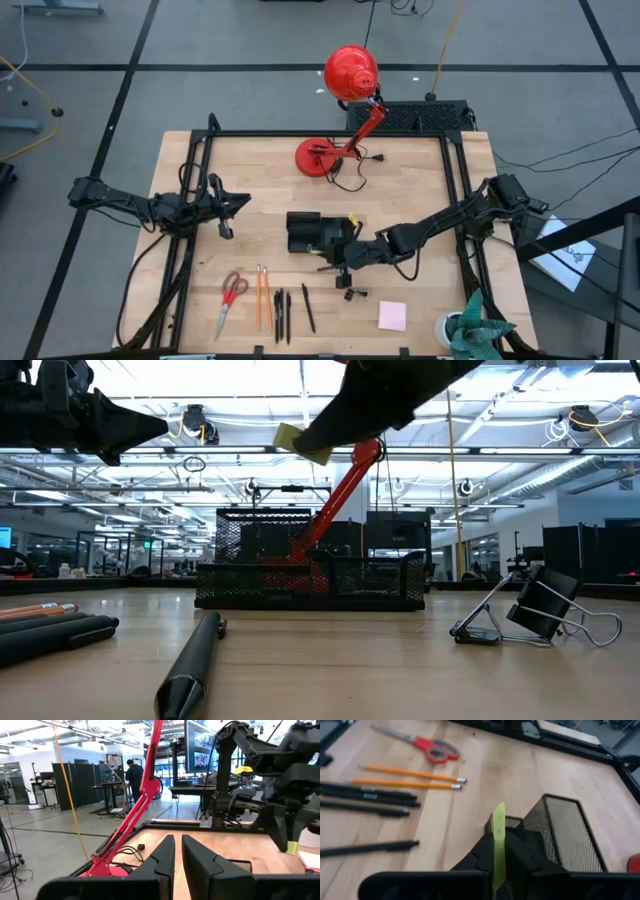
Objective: Pick and place office supplies into organizer
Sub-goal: Put the yellow eraser into the black mesh desk organizer
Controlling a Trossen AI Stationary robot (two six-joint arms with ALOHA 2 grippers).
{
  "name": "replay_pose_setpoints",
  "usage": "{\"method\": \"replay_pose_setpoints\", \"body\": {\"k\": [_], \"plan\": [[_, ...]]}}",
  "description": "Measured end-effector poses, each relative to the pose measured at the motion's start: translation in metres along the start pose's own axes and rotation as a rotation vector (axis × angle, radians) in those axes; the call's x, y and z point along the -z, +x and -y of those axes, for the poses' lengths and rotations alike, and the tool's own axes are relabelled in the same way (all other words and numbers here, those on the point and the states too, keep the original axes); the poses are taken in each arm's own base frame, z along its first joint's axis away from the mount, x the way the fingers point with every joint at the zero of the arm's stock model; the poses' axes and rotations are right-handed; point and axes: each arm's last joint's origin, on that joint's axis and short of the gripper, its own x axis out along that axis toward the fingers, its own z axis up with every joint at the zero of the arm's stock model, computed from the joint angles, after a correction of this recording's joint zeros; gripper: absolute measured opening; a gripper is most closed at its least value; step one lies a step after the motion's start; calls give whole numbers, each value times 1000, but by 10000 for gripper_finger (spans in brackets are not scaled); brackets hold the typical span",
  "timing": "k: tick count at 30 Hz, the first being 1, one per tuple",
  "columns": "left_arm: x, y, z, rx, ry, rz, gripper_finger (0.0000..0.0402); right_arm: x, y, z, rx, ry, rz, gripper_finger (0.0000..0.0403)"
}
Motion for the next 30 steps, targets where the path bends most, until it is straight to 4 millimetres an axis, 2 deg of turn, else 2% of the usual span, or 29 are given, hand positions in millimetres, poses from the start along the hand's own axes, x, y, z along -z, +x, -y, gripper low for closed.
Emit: {"method": "replay_pose_setpoints", "body": {"k": [6,14,20,30], "plan": [[0,0,0,0,0,0,42,2,20,15,-86,30,50,17],[0,0,0,-1,19,0,42,23,51,28,-98,45,7,17],[0,0,0,0,25,0,42,37,72,29,-76,27,5,17],[0,0,0,-1,25,0,42,49,83,29,-17,-5,-30,17]]}}
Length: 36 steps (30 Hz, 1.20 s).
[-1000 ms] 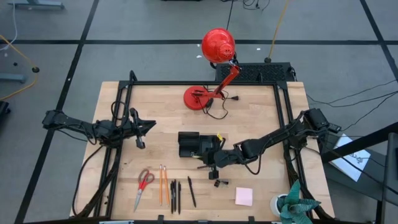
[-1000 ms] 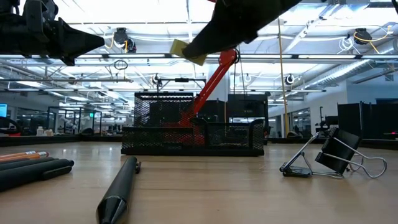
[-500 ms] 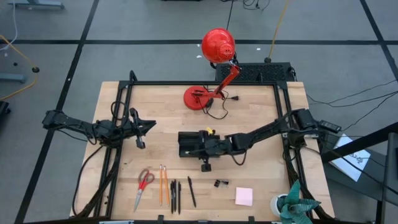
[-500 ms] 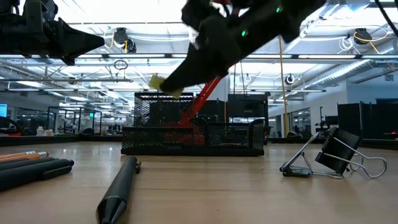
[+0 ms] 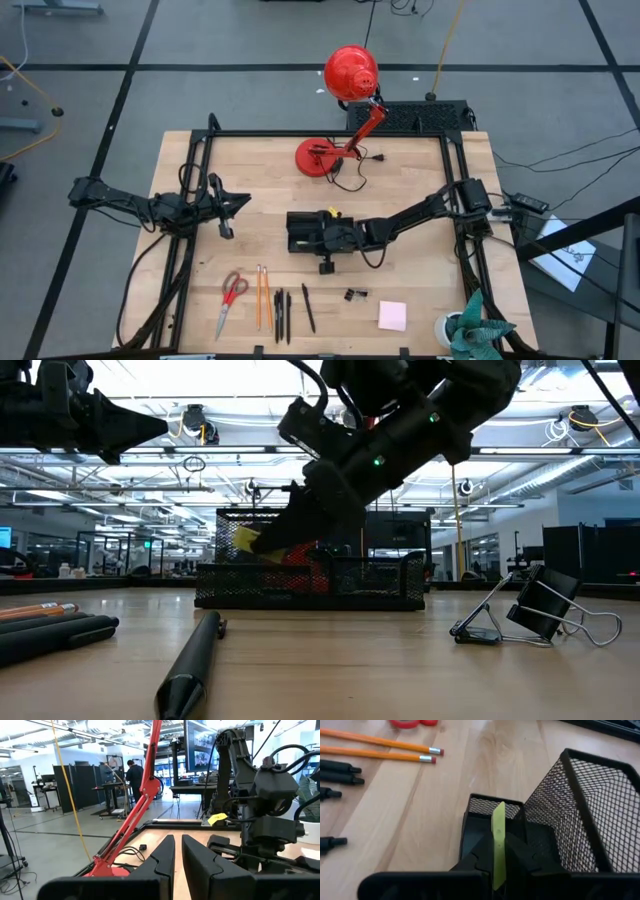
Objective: Pick and place office supplies into organizer
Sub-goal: Put the yellow eraser into the black mesh desk organizer, then put the black binder clip into the black mesh desk organizer
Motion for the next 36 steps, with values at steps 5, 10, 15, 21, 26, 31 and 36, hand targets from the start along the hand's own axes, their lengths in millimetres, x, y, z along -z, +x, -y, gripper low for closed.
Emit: {"method": "replay_pose_setpoints", "body": {"k": [5,10,15,21,26,31,36], "plan": [[0,0,0,0,0,-1,42,1,1,4,10,29,-9,18],[0,0,0,0,1,0,42,3,1,5,10,32,-33,18],[0,0,0,0,1,-1,42,3,1,5,10,35,-33,37],[0,0,0,0,1,-1,42,3,1,6,13,60,-32,63],[0,0,0,0,1,-1,42,4,1,6,36,54,-35,63],[0,0,0,0,1,-1,42,-7,-6,4,31,25,11,63],[0,0,0,0,1,-1,42,-34,-36,1,12,22,90,69]]}}
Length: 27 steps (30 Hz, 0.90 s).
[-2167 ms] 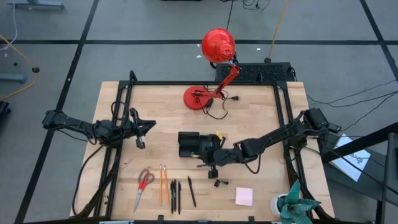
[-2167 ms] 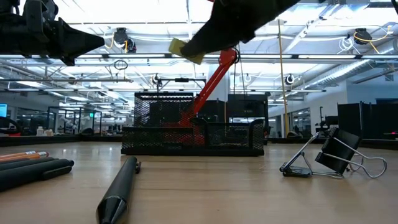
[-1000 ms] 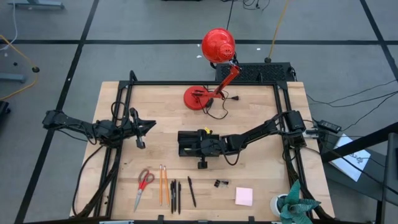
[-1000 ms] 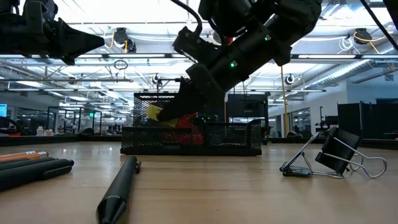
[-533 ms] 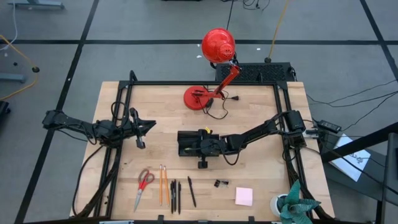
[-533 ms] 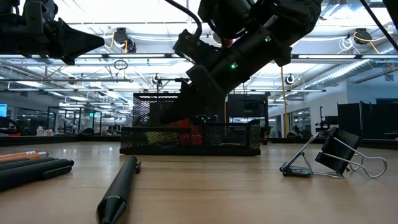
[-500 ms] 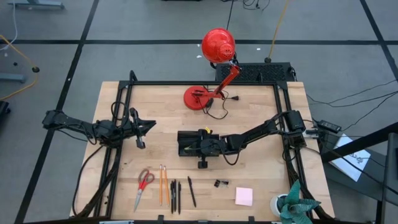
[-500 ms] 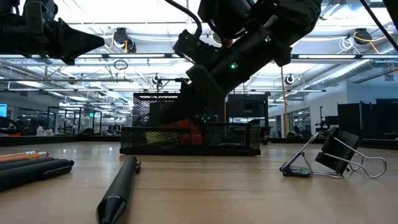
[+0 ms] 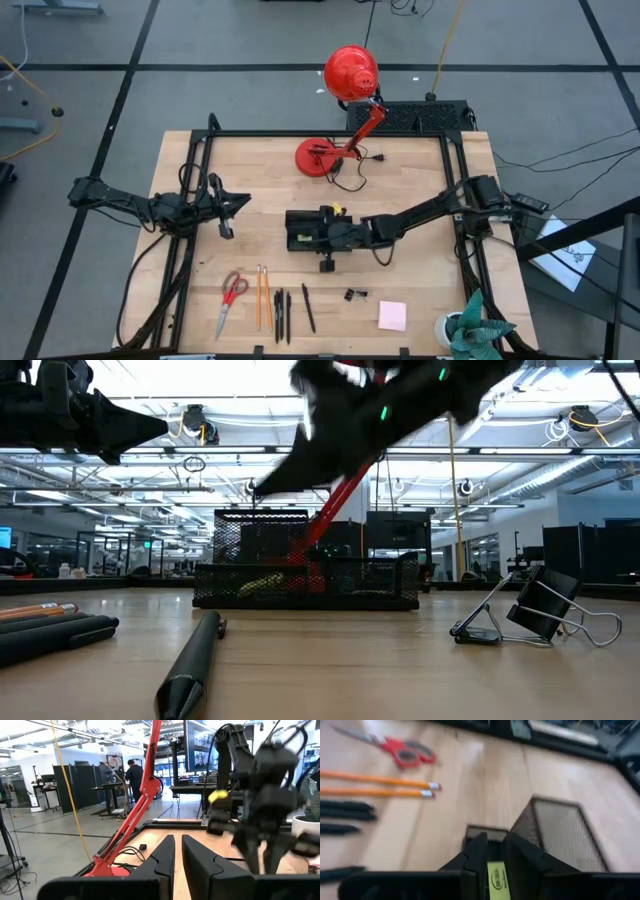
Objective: Pick and place office supplies into organizer
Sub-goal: Put the black binder clip into the black mesh desk organizer
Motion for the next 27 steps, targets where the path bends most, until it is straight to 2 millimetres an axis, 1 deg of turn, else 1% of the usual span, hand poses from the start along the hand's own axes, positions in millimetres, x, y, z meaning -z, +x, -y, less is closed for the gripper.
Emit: {"method": "replay_pose_setpoints", "body": {"k": [2,6,12,16,20,24,27], "plan": [[0,0,0,0,0,-1,42,-14,-16,-5,-18,1,38,70],[0,0,0,0,0,-1,42,-36,-50,-23,-75,-33,95,62],[0,0,0,1,-3,-2,42,-50,-91,-53,-142,-41,127,49],[0,0,0,0,-3,-2,42,-45,-108,-75,-215,-72,84,48],[0,0,0,1,-11,-2,42,-32,-117,-94,-265,-142,49,47],[0,0,0,2,-21,-4,42,-18,-118,-101,-271,-154,87,43],[0,0,0,2,-22,-4,42,-3,-114,-99,-255,-165,145,27]]}}
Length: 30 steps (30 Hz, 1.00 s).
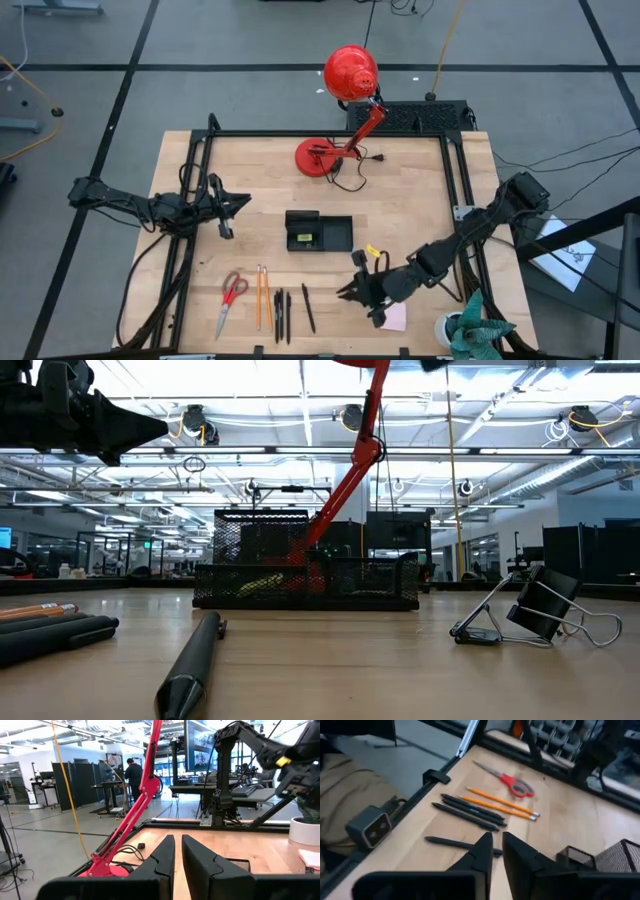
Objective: Pick and place office supplies into organizer
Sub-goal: Put the black binder clip into the black mesh desk organizer
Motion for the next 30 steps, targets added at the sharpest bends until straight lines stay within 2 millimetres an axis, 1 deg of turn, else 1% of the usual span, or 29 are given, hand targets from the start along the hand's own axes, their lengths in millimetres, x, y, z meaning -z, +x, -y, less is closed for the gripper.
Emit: {"method": "replay_pose_setpoints", "body": {"k": [3,5,8,11,14,17,18,20,23,27,30], "plan": [[0,0,0,0,0,0,42,15,1,11,-42,36,138,6],[0,0,0,0,2,0,42,28,-1,20,-107,67,206,4],[0,0,0,0,8,-1,42,44,-10,33,-115,111,209,4],[1,0,0,1,11,-7,42,51,-27,49,-62,130,143,1],[2,0,0,3,19,-23,42,52,-47,60,-36,103,108,1],[3,0,0,4,23,-30,42,48,-72,65,-12,106,177,1],[3,0,0,4,23,-29,42,49,-79,65,10,124,201,1],[3,0,0,4,23,-30,42,54,-85,60,48,143,201,1],[4,0,0,5,24,-35,42,70,-90,44,15,107,122,1],[4,0,1,5,9,-41,42,77,-105,27,28,123,154,0],[4,0,1,5,-3,-42,42,83,-109,16,47,166,140,0]]}}
